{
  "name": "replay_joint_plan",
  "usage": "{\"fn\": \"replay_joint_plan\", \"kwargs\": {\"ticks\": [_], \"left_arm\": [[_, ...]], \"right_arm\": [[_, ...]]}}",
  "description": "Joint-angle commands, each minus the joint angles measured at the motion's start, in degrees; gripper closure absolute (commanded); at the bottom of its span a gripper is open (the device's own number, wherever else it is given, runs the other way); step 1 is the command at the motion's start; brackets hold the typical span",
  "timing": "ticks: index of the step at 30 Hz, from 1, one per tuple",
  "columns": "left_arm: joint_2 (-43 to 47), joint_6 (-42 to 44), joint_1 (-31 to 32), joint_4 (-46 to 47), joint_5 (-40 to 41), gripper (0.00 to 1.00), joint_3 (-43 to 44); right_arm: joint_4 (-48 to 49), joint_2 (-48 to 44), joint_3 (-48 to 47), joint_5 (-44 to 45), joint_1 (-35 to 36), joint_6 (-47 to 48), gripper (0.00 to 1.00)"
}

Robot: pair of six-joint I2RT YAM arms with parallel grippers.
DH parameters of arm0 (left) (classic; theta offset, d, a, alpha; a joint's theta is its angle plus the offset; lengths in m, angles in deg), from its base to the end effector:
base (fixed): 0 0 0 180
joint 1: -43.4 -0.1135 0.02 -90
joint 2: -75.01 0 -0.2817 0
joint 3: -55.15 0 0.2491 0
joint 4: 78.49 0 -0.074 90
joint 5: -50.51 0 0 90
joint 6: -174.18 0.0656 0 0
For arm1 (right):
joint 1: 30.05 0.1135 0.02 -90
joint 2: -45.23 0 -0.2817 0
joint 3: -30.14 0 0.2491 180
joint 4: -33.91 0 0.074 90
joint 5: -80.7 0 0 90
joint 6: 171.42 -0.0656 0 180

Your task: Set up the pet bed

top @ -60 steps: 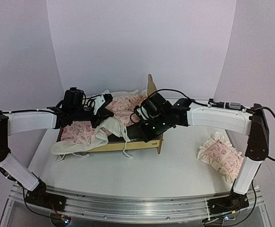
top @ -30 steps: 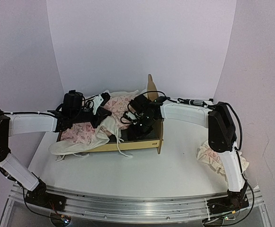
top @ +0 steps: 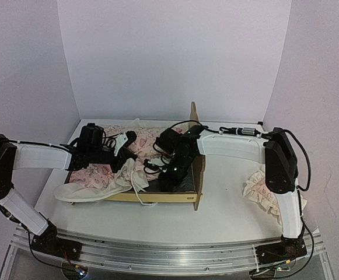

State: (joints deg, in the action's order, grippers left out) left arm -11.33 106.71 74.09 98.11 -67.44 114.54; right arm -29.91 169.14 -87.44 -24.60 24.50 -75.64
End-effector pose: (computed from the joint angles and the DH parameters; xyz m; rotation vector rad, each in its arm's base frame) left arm 0.2749 -0.1989 0.2151 1.1891 1.7153 -0.5972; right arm 0.2593 0.3940 0.1907 -1.5075 2.4590 0.5611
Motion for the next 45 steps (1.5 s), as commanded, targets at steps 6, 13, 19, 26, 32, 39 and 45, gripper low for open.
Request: {"fn": "replay_joint_plan", "kwargs": {"ticks": [6,13,19,26,32,39,45], "left_arm": [[1.3,2.3,-0.4,-5.7,-2.0,1.0,-2.5],[3.6,8.8,-0.4,-8.3,-8.7,1.0,-4.5],[2.5,11.1,-0.4,-9.2,-9.2,1.0,-4.1],[1.9,14.9,-0.4,-11.9,-10.6,0.99,-2.9],[1.7,12.9,-0.2,-11.9,-12.6,0.99,-2.0],[1.8,12.4,0.9,-12.2,-13.9,0.93,-1.2],[2.9,10.4,2.1,-15.6,-18.5,1.0,2.5]], "right_arm": [[10.3,-5.9,6.9,-5.9,1.9,7.9,0.92],[10.1,-1.1,5.6,-8.7,5.0,10.9,0.92],[8.0,1.2,9.9,-6.8,5.0,12.5,0.93],[5.2,-0.9,14.3,2.3,5.0,11.7,0.87],[3.7,-8.1,10.4,10.1,5.0,8.4,0.81],[5.0,-11.3,1.4,15.3,5.1,3.1,0.78],[12.0,-17.5,5.7,16.4,5.1,-1.9,0.72]]}}
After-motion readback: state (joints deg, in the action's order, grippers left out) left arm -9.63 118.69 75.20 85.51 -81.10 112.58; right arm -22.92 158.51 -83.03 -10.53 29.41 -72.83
